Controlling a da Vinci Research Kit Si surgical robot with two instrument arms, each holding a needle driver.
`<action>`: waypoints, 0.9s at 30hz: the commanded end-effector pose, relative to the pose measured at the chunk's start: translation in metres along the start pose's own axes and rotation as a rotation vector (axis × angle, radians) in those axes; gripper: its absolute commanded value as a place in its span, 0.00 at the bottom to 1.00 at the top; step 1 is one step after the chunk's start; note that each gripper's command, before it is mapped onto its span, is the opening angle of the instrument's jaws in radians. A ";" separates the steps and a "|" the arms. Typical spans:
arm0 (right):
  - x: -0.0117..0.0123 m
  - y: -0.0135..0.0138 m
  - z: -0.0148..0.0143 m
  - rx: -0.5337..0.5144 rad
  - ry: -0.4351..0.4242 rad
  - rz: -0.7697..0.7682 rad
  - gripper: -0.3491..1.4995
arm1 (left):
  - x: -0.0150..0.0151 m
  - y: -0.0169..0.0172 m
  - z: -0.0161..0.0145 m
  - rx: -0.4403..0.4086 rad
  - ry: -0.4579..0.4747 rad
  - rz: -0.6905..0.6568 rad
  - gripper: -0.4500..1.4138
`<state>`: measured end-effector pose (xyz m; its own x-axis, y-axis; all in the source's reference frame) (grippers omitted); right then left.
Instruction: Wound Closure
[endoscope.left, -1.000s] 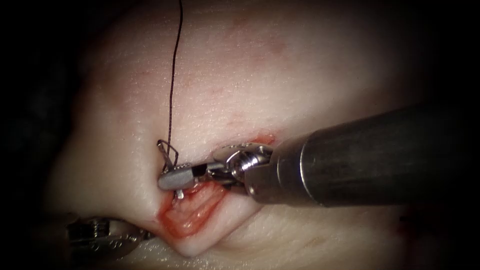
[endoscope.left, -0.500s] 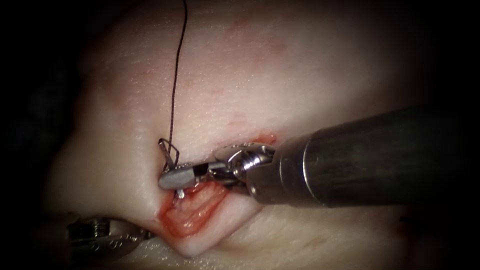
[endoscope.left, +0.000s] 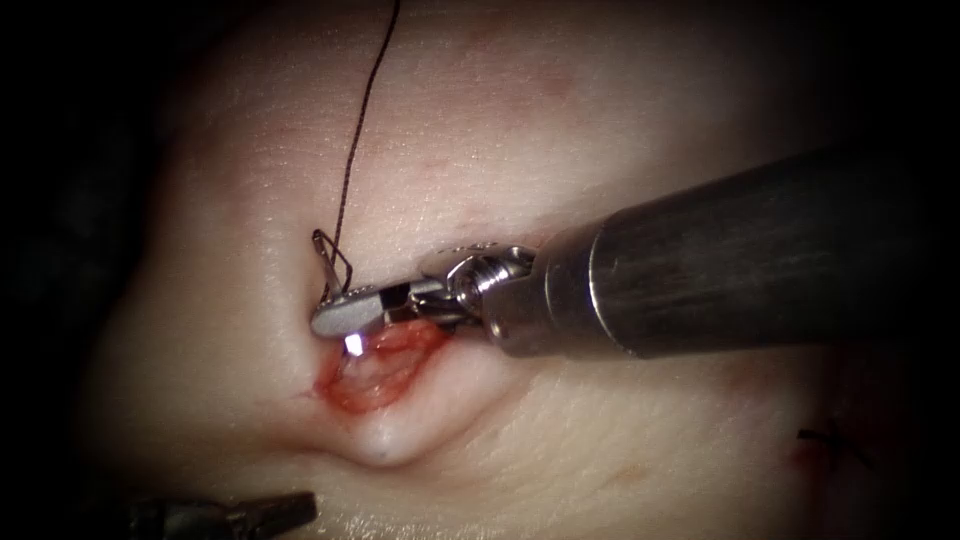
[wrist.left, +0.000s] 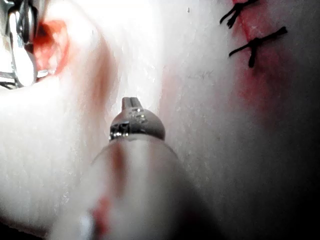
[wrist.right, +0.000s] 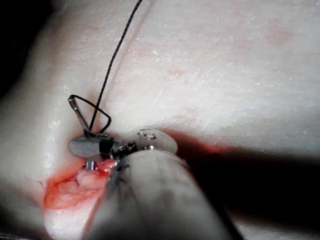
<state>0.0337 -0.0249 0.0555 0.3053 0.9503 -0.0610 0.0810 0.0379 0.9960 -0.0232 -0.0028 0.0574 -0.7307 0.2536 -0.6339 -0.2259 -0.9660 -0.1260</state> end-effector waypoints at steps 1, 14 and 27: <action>-0.0004 0.0008 0.0005 -0.003 0.001 -0.004 0.00 | 0.0003 0.0009 0.0005 0.005 0.006 -0.001 0.00; 0.0001 0.0016 0.0003 -0.014 0.014 -0.013 0.00 | 0.0059 -0.0026 0.0003 0.145 0.243 0.102 0.14; 0.0000 0.0017 0.0002 -0.018 0.019 -0.015 0.00 | 0.0054 -0.0034 0.0024 0.128 0.280 0.134 0.30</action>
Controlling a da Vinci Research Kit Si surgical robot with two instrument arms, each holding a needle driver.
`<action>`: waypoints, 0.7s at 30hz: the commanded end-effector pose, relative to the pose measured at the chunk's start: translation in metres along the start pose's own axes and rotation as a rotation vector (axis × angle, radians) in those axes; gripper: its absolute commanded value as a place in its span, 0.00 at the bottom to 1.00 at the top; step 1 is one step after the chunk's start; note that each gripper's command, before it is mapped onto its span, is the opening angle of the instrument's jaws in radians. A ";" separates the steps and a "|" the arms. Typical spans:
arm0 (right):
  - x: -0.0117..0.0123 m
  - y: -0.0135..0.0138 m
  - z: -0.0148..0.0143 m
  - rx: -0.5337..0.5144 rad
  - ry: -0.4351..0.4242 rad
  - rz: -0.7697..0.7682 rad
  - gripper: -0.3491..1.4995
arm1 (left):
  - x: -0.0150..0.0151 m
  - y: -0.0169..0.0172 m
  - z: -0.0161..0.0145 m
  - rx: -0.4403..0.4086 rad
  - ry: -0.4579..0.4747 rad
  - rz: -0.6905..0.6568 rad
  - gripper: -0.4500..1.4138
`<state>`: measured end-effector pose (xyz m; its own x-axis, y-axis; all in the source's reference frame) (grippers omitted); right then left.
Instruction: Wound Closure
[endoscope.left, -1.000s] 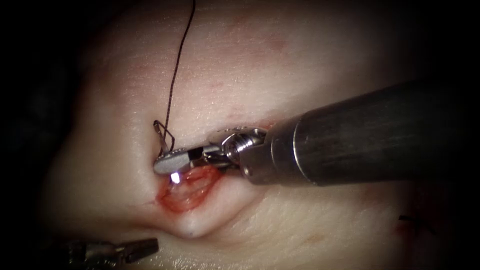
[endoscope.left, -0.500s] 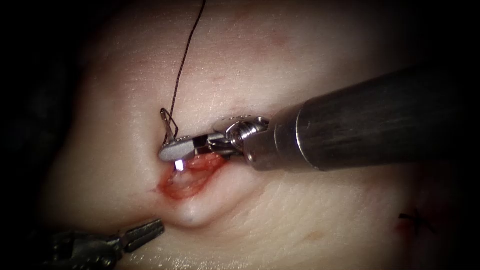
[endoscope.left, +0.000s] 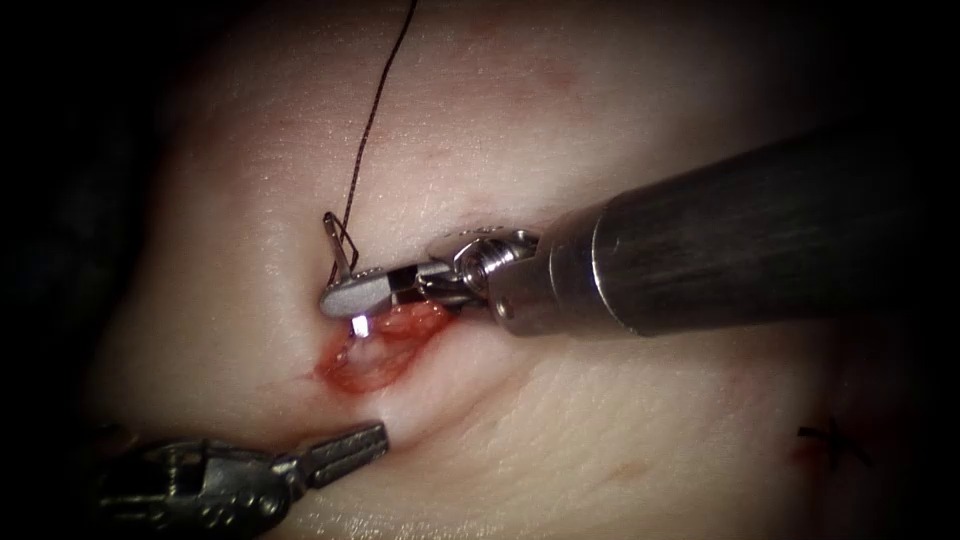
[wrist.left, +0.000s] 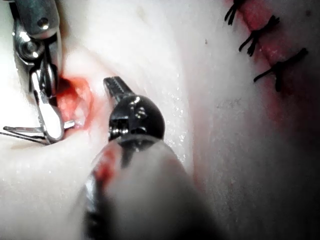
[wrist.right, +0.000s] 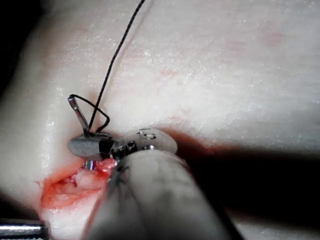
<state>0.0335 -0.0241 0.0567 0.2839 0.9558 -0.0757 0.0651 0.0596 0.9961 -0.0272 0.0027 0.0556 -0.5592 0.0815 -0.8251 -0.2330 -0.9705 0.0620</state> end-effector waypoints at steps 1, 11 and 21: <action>-0.0007 0.0005 0.0007 0.003 -0.003 0.001 0.00 | -0.0003 0.0009 0.0009 -0.004 0.002 -0.001 0.31; -0.0008 0.0004 0.0007 0.004 -0.004 0.001 0.00 | -0.0004 0.0010 0.0011 -0.007 0.010 0.004 0.39; -0.0012 0.0001 0.0009 0.007 -0.001 -0.001 0.00 | -0.0013 0.0010 0.0016 -0.003 0.013 0.010 0.27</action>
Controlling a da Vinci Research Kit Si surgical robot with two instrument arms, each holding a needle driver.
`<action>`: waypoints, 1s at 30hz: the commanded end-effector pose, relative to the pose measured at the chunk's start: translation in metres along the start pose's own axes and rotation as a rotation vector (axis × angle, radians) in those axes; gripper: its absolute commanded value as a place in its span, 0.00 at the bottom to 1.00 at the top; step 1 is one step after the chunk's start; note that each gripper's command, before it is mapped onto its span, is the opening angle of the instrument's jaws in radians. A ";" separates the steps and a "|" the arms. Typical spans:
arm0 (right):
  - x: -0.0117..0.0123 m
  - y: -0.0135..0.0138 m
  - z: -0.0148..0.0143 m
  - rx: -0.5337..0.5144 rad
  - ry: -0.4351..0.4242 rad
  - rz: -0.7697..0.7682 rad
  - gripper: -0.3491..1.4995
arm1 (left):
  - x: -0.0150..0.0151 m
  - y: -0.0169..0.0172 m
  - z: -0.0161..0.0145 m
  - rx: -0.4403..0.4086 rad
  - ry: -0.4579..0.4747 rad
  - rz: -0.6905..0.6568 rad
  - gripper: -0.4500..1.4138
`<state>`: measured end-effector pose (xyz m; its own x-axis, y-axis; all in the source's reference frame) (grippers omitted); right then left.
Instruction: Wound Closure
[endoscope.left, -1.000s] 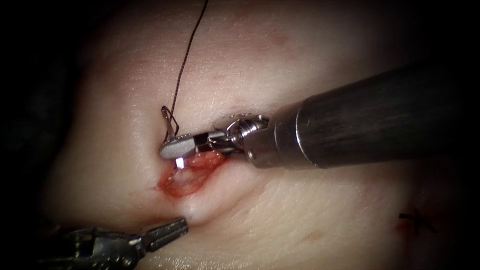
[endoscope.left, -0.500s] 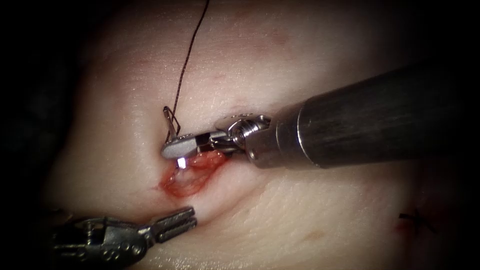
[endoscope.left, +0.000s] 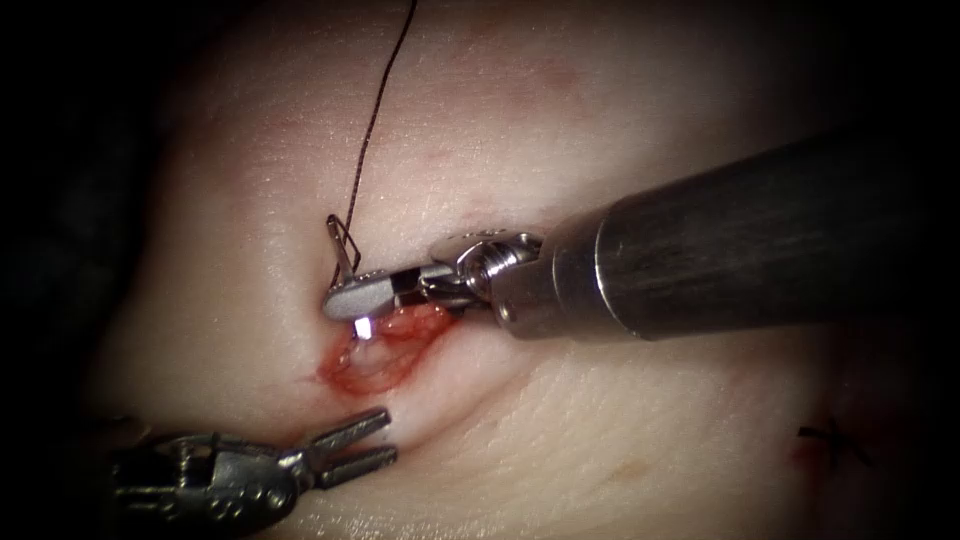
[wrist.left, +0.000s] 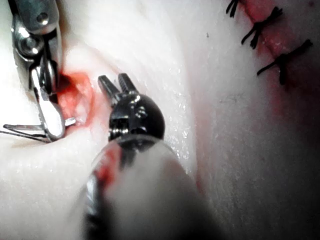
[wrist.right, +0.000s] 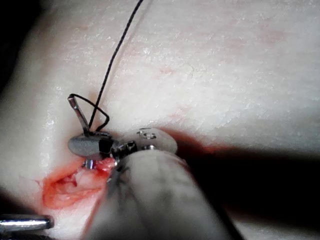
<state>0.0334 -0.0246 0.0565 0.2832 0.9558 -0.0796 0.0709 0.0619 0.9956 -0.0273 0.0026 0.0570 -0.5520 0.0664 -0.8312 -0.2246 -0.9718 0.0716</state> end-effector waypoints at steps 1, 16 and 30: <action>-0.0008 0.0004 0.0009 0.002 -0.001 0.002 0.00 | -0.0003 0.0008 0.0008 0.000 -0.001 -0.002 0.25; -0.0012 -0.0004 0.0012 0.015 0.009 0.002 0.00 | -0.0030 0.0001 0.0020 -0.002 -0.029 0.000 0.16; -0.0012 -0.0003 0.0011 0.015 0.008 0.002 0.00 | -0.0025 -0.0002 0.0016 -0.003 -0.032 -0.005 0.36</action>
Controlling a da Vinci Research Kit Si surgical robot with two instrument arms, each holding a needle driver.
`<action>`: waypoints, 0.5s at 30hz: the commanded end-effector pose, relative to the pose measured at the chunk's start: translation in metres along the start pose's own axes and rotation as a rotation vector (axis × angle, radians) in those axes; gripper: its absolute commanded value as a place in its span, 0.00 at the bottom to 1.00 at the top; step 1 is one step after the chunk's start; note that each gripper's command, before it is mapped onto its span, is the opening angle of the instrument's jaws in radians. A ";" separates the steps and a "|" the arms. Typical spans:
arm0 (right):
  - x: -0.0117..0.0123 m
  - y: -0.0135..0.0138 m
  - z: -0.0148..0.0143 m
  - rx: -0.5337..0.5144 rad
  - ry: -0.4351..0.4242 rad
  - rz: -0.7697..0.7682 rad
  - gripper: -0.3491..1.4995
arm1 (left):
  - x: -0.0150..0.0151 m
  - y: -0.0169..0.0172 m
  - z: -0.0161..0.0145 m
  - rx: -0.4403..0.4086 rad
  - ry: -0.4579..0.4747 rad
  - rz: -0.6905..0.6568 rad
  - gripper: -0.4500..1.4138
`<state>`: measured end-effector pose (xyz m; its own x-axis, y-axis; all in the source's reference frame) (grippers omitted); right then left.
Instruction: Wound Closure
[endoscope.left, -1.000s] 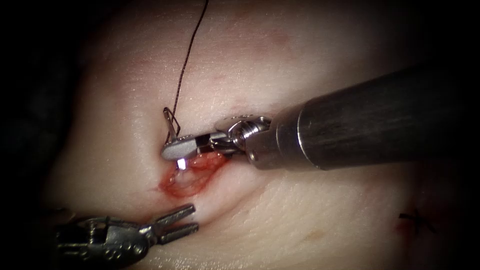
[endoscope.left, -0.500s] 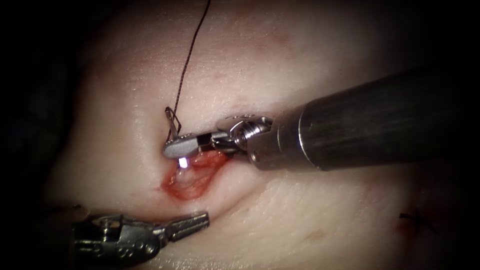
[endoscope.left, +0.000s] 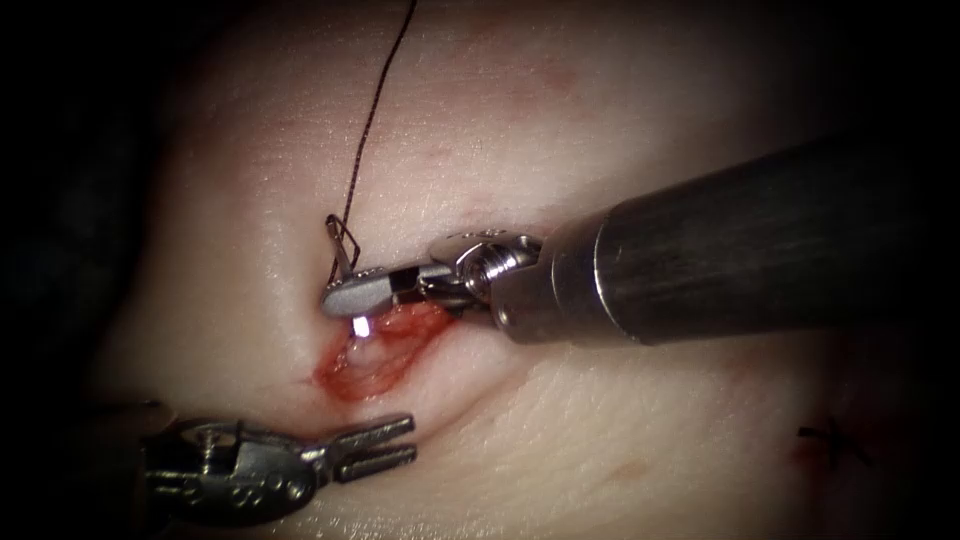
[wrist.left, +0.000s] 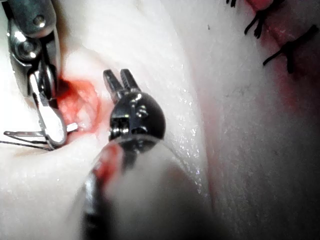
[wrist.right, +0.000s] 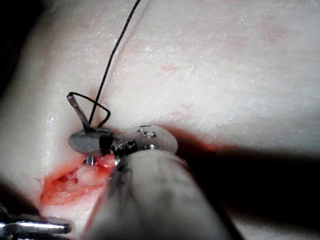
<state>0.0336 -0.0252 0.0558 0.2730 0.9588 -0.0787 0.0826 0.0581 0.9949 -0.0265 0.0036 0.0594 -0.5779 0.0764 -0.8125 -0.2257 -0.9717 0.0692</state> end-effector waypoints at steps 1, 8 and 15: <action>-0.0007 0.0005 0.0008 0.002 -0.003 0.001 0.00 | -0.0002 0.0008 0.0007 -0.003 0.002 -0.002 0.36; -0.0008 0.0005 0.0007 0.004 -0.005 0.000 0.00 | -0.0010 0.0008 0.0007 -0.001 -0.001 0.004 0.36; -0.0010 0.0003 0.0007 0.009 -0.001 0.000 0.00 | -0.0018 0.0002 0.0010 -0.001 -0.002 0.003 0.32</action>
<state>0.0335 -0.0254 0.0557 0.2729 0.9586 -0.0813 0.0892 0.0589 0.9943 -0.0255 0.0043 0.0611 -0.5814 0.0702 -0.8106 -0.2234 -0.9718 0.0761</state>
